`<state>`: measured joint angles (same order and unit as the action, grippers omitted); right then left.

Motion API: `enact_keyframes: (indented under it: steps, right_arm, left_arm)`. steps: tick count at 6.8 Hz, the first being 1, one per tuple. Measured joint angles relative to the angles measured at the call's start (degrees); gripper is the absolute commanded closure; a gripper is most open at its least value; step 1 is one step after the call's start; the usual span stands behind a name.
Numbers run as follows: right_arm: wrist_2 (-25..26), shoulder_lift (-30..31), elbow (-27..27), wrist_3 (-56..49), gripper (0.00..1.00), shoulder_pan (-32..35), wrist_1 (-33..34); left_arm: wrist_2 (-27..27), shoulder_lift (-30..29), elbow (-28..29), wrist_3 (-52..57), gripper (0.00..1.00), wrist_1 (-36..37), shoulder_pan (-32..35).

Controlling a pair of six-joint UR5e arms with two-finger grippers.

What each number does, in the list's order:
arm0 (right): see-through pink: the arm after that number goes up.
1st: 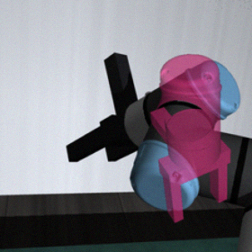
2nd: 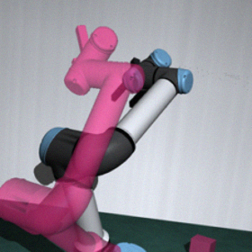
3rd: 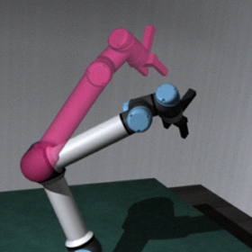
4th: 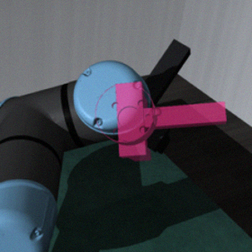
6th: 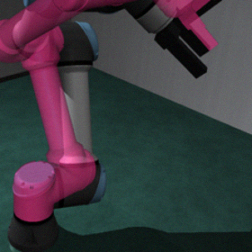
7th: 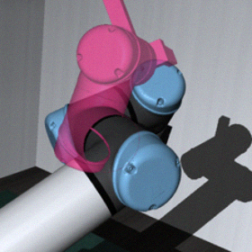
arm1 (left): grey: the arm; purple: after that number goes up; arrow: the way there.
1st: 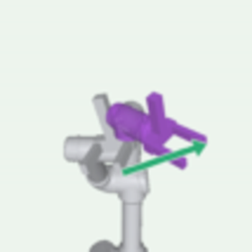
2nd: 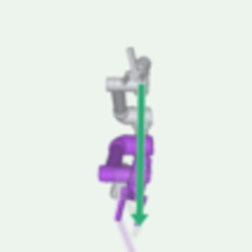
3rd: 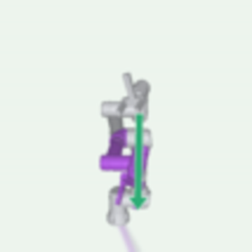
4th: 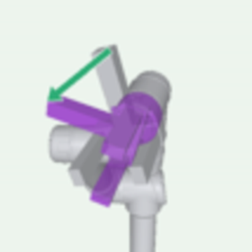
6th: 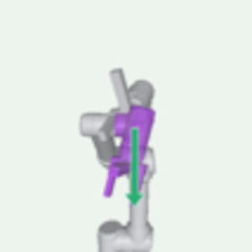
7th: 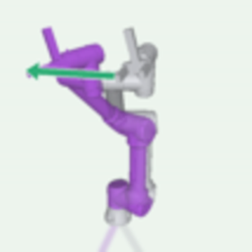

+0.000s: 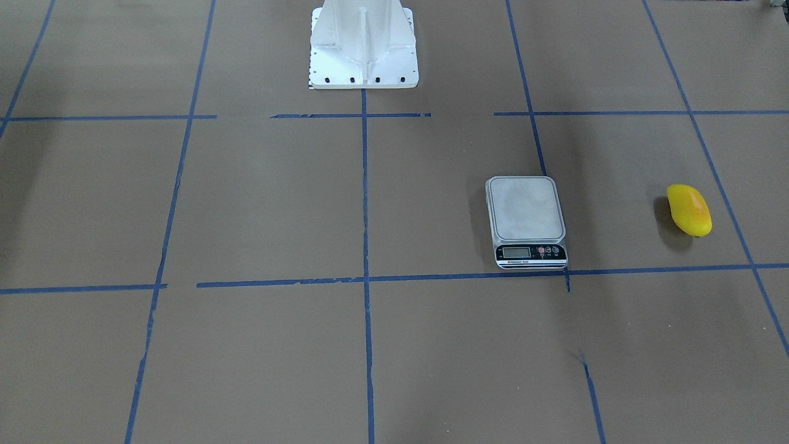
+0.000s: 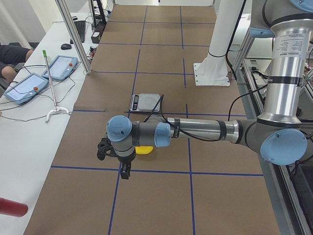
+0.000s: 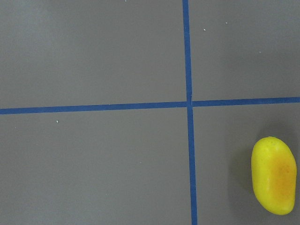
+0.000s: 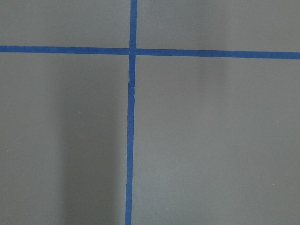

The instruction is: Weigh mango

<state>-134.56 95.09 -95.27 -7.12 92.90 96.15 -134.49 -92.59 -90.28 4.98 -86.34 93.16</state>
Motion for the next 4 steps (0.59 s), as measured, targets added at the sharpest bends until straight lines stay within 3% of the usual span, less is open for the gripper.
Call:
enact_keyframes:
  steps: [2,4]
  right_arm:
    - [0.0,0.0,0.0,0.0,0.0,0.0,0.0]
    - [0.0,0.0,0.0,0.0,0.0,0.0,0.0]
  left_arm:
    - [-1.1,-0.5,-0.3,-2.8,0.0,-0.2,-2.0]
    - [-2.0,-1.0,-0.8,-11.5,0.0,-4.0,-9.8]
